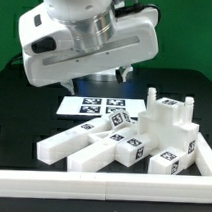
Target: Assemble chair
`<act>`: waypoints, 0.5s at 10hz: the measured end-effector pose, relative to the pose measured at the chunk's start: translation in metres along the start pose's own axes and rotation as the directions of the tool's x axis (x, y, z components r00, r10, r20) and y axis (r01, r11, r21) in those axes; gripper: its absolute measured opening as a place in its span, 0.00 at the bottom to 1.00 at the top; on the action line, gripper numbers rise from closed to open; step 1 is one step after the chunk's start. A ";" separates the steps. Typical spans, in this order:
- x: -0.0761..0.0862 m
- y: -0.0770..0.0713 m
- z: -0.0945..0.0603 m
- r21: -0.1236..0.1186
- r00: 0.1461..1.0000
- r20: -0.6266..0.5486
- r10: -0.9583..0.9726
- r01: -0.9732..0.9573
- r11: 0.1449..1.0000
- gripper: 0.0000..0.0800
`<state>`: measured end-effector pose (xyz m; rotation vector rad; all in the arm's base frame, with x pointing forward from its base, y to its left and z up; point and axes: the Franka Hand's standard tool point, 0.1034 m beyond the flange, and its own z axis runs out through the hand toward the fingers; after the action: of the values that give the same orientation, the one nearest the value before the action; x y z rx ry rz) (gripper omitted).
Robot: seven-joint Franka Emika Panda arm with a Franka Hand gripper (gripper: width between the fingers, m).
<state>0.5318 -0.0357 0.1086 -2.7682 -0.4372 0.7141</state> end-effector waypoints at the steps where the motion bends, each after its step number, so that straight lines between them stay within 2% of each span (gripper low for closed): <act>1: 0.000 0.001 0.000 0.000 1.000 -0.001 -0.006 0.006 1.000 0.81; 2: 0.009 0.002 0.003 -0.025 0.999 -0.038 -0.003 0.002 1.000 0.81; 3: 0.018 -0.004 0.011 -0.068 0.995 -0.097 -0.022 0.016 0.998 0.81; 4: 0.012 -0.011 0.014 -0.074 0.994 -0.109 -0.030 0.022 0.997 0.81; 5: 0.007 -0.012 0.017 -0.080 0.992 -0.124 -0.029 0.019 0.997 0.81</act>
Offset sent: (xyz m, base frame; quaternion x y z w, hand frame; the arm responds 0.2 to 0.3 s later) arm -0.0182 0.0200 -0.0004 -0.0712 0.0779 -0.0273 0.9940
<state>0.5267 -0.0195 0.0950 -2.8557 -0.4814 0.5250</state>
